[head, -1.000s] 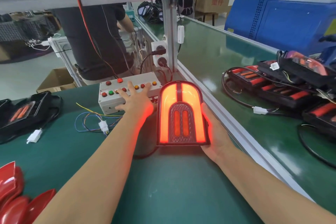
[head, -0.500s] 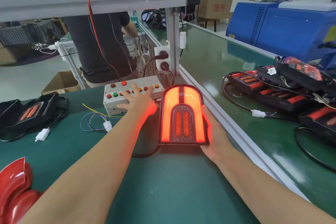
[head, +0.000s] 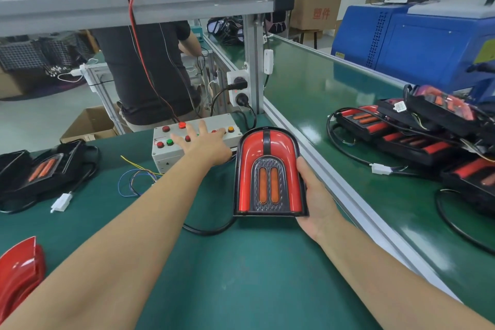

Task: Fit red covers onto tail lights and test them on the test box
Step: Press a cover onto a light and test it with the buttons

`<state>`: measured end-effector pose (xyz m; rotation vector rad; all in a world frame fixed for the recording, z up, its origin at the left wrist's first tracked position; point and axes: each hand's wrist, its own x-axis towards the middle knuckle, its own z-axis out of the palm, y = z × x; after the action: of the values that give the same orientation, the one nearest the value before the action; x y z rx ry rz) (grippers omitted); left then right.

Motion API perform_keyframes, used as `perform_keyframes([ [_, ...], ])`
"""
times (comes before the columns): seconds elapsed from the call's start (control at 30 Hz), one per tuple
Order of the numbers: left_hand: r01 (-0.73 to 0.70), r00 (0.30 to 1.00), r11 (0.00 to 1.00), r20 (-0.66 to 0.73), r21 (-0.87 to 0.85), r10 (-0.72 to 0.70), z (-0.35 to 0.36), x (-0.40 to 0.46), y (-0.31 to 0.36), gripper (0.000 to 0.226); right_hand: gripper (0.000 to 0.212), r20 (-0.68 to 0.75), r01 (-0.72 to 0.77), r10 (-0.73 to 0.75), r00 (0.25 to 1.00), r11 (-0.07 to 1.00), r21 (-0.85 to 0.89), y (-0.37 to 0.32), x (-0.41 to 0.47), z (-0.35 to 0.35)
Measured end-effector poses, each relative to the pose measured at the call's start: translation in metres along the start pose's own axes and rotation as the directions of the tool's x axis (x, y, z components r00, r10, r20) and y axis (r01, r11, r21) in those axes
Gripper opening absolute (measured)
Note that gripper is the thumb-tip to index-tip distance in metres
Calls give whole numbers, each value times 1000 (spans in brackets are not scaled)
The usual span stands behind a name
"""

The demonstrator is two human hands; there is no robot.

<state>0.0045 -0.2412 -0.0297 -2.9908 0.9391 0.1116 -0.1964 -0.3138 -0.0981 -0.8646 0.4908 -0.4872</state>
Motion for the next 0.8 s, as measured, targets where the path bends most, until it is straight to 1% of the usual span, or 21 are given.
perform_keyframes([
  [0.1,-25,998,997,-61,69,29,4,1,-4,67,61,8,11,-11,1000,1000,9,1,1,-1],
  [0.2,-43,995,994,-91,100,52,7,2,-7,69,60,1,-5,5,1000,1000,-8,1,2,-2],
  [0.53,-48,992,990,-109,132,63,7,5,-7,67,61,-47,-32,32,998,999,-19,-3,4,4],
  [0.63,-45,992,989,-113,140,61,8,6,-8,66,61,-43,-48,47,998,999,-20,-5,1,4],
  [0.8,-52,991,991,-119,122,66,8,4,-8,67,54,-44,-31,30,999,999,-27,-7,-6,2],
])
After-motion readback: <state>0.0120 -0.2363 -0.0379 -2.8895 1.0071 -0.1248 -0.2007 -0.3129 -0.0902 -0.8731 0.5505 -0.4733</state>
